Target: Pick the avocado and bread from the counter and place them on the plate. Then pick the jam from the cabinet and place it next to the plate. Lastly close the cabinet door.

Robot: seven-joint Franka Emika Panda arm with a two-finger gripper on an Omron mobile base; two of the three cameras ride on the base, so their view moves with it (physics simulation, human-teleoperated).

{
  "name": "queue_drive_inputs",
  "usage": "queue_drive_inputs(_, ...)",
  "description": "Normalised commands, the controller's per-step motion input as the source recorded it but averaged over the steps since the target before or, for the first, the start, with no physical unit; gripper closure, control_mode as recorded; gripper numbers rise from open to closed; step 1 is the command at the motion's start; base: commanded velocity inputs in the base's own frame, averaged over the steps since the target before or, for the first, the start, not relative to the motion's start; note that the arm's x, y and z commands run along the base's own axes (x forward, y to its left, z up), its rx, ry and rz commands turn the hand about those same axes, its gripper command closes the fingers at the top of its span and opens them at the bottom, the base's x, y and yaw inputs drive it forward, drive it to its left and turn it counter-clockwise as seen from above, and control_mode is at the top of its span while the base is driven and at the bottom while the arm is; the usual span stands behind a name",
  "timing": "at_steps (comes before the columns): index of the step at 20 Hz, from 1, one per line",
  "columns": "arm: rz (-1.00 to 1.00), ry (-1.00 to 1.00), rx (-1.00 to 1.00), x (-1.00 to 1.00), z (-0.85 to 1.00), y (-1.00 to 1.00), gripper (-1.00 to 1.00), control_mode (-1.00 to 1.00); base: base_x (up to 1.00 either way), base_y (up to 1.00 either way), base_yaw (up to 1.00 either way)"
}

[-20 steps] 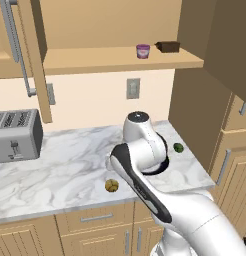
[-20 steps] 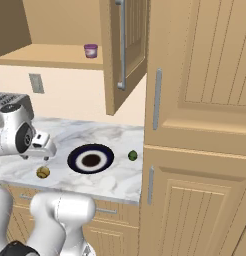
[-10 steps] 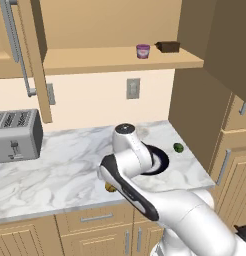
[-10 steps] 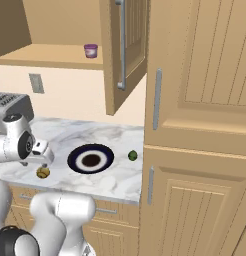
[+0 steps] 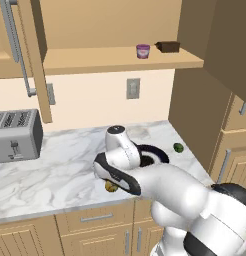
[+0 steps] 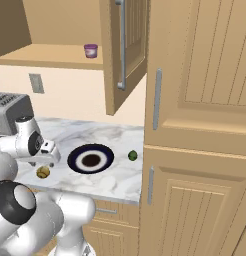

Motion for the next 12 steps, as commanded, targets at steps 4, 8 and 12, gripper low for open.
queue_drive_inputs(4,0.0,0.07,0.0,0.47,-0.23,0.27,-1.0,-1.0,0.0,0.0,0.0)
queue_drive_inputs(8,0.01,0.03,0.0,0.29,-0.17,0.14,-1.0,-1.0,0.0,0.0,0.0)
queue_drive_inputs(12,0.0,0.0,0.0,-0.03,-0.06,0.0,-1.0,-1.0,0.0,0.0,0.0)
